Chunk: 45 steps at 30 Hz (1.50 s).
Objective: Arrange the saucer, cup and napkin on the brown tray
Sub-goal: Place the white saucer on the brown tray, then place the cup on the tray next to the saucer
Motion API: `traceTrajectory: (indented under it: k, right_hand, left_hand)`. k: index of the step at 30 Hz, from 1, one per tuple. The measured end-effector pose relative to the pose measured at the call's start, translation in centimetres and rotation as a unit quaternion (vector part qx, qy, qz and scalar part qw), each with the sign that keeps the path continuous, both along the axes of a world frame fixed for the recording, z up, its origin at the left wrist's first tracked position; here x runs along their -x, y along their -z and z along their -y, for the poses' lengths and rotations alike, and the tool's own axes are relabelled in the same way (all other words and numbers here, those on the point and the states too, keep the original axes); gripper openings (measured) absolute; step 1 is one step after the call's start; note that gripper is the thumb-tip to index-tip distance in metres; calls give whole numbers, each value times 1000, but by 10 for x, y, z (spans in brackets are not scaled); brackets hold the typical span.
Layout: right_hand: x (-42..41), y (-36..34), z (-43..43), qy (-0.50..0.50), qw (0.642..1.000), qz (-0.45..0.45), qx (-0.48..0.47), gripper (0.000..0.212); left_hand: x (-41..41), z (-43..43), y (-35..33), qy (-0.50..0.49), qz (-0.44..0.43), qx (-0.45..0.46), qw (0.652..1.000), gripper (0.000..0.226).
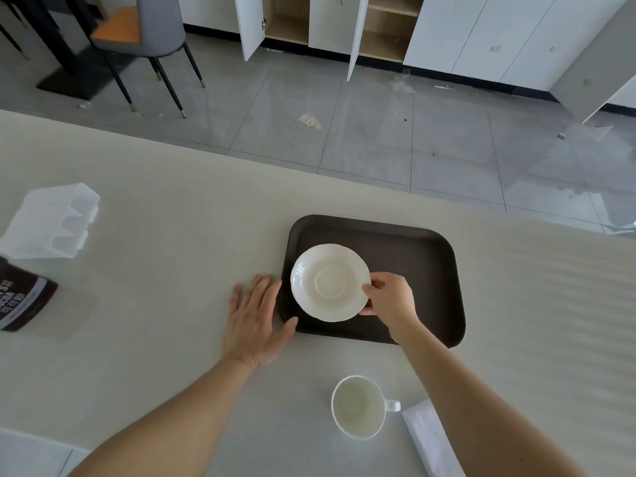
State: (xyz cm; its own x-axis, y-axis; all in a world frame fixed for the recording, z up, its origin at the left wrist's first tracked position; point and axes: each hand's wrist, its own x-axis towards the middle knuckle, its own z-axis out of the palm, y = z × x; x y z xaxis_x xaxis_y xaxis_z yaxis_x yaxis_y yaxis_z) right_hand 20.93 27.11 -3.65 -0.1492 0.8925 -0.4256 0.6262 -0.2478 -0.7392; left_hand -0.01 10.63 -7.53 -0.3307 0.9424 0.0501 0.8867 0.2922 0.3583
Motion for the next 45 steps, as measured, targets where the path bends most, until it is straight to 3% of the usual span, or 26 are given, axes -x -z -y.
traceTrajectory:
  k: [5, 7, 11, 14, 17, 22, 27, 45]
  right_hand:
    - [-14, -5, 13, -14, 1000, -11, -12, 14]
    - [-30, -9, 23, 23, 999, -36, -21, 28]
    - [-75, -31, 56, 22, 997, -55, -47, 22]
    - [-110, -43, 83, -75, 995, -8, -60, 47]
    - [-131, -49, 103, -208, 976, 50, -48, 57]
    - [-133, -41, 123, -335, 936, 83, -62, 31]
    - [-123, -36, 126, -325, 938, 40, -110, 14]
    - [-121, -51, 105, -193, 964, -16, -183, 17]
  left_hand:
    - [0, 1, -1, 6, 1, 6, 1000, 71]
    - [-1, 1, 0, 7, -2, 11, 1000, 71]
    - [-1, 1, 0, 3, -2, 11, 1000, 72]
    - [-2, 1, -1, 5, -4, 14, 1000, 72]
    - [-2, 0, -1, 4, -5, 15, 1000, 72]
    - [-4, -1, -4, -1, -2, 9, 1000, 73]
    - [-4, 0, -3, 0, -6, 13, 1000, 73]
    - [-3, -1, -1, -5, -5, 7, 1000, 72]
